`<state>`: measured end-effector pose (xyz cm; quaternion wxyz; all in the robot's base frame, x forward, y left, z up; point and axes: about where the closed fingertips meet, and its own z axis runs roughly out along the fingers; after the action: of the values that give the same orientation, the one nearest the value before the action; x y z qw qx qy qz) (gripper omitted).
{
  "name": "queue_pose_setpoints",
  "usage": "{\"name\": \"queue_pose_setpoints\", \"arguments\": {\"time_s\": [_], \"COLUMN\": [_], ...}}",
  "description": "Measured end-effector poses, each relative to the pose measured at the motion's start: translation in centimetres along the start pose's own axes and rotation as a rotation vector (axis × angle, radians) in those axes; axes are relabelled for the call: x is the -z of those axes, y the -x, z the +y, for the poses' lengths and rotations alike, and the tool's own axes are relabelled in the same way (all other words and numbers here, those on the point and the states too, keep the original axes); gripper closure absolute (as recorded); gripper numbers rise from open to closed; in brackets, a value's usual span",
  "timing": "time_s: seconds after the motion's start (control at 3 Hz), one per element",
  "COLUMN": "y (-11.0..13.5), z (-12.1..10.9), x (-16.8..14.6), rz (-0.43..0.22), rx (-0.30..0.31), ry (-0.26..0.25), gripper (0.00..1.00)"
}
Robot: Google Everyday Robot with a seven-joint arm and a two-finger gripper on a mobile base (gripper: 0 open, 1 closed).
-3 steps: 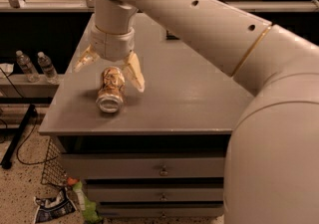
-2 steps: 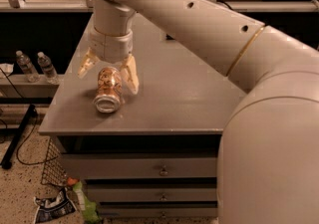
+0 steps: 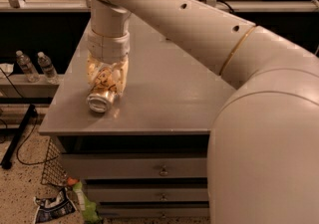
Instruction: Pick orange can
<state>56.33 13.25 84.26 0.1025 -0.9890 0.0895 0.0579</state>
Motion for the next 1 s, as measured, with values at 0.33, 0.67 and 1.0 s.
{"name": "queue_pose_setpoints", "arguments": {"time_s": [0.33,0.67,1.0], "y": [-1.1,-2.2,-2.7], "z": [0.8,2.3,3.6], "x": [1.9,4.9,7.3], "rz": [0.040,0.105,0.152], "rx": [-0.036,-0.090,-0.133], "ry": [-0.028,-0.062,-0.087], "gripper": [0.87,1.00,1.00]}}
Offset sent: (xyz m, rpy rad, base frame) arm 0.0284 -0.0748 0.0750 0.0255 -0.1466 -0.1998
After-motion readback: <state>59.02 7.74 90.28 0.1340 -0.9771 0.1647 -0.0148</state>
